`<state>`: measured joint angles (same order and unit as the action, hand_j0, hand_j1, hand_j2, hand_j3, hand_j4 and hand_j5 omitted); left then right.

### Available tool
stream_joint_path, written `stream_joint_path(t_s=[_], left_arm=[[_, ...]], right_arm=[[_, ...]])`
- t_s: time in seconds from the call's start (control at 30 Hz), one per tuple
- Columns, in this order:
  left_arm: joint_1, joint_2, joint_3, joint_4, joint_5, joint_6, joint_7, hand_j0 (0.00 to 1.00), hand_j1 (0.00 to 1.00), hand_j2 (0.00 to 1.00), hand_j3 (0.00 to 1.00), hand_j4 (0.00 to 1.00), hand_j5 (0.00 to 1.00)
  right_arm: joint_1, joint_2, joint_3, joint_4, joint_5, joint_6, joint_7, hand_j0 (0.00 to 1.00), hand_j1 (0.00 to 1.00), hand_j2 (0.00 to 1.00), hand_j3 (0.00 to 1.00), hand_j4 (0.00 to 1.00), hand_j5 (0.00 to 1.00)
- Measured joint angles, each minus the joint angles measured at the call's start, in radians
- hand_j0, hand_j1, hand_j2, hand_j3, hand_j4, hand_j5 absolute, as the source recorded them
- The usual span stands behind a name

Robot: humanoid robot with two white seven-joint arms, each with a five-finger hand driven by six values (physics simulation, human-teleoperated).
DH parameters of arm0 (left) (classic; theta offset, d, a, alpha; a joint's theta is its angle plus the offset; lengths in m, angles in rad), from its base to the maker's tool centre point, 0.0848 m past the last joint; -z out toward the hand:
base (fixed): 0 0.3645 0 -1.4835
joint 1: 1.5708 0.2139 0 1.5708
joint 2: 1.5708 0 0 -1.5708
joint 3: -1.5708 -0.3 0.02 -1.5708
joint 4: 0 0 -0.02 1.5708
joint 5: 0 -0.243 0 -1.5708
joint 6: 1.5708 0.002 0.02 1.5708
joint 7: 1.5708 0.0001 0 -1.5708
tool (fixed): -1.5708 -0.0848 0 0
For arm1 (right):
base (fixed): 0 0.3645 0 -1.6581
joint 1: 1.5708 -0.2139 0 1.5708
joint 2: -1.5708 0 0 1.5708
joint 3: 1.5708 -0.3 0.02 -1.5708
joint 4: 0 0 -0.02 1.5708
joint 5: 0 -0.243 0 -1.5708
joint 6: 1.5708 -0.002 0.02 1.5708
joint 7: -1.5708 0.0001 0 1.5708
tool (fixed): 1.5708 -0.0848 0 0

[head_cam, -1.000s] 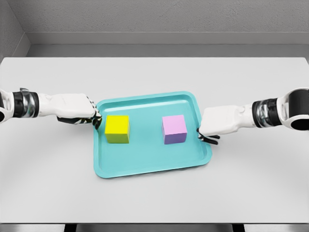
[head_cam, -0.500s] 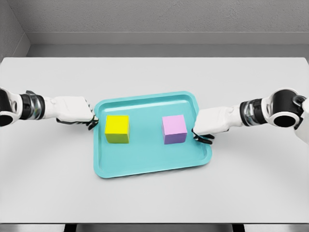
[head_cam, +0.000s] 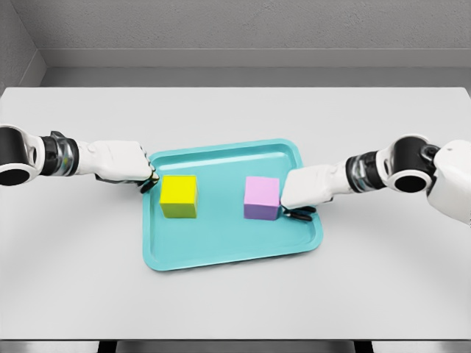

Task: Push two cubes

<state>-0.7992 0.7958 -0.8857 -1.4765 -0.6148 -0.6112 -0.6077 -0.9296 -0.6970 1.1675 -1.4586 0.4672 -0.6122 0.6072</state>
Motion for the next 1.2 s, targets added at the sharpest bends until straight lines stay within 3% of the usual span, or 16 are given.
stream_joint_path(t_s=[0.37, 0.47, 0.6, 0.73, 0.9, 1.2], left_arm=[[0.008, -0.035, -0.017, -0.034, -0.157, 0.005, 0.032, 0.44, 0.44, 0.44, 0.44, 0.44, 0.44], [0.000, -0.035, -0.022, -0.041, -0.162, -0.002, 0.031, 0.44, 0.44, 0.44, 0.44, 0.44, 0.44], [-0.037, -0.030, -0.033, -0.056, 0.053, -0.002, 0.006, 0.45, 0.45, 0.45, 0.45, 0.45, 0.45], [-0.035, 0.006, -0.036, -0.107, 0.152, -0.002, -0.001, 0.45, 0.45, 0.45, 0.45, 0.45, 0.45], [-0.035, 0.020, -0.037, -0.123, 0.180, -0.002, -0.003, 0.45, 0.45, 0.45, 0.45, 0.45, 0.45], [-0.028, 0.024, -0.038, -0.066, 0.151, -0.002, -0.003, 0.45, 0.45, 0.45, 0.45, 0.45, 0.45]], right_arm=[[-0.012, 0.001, 0.011, 0.018, -0.060, 0.004, 0.011, 0.06, 0.06, 0.06, 0.06, 0.06, 0.06], [-0.012, -0.005, 0.012, 0.015, -0.062, 0.006, 0.010, 0.06, 0.06, 0.06, 0.06, 0.06, 0.06], [-0.014, -0.002, 0.014, 0.001, -0.031, 0.002, 0.007, 0.05, 0.05, 0.05, 0.05, 0.05, 0.05], [-0.026, 0.016, 0.013, -0.004, -0.014, 0.000, 0.005, 0.05, 0.05, 0.05, 0.05, 0.05, 0.05], [-0.035, 0.036, 0.014, -0.005, -0.009, -0.001, 0.004, 0.06, 0.06, 0.06, 0.06, 0.06, 0.06], [-0.038, 0.043, 0.008, 0.051, -0.008, -0.001, 0.004, 0.06, 0.06, 0.06, 0.06, 0.06, 0.06]])
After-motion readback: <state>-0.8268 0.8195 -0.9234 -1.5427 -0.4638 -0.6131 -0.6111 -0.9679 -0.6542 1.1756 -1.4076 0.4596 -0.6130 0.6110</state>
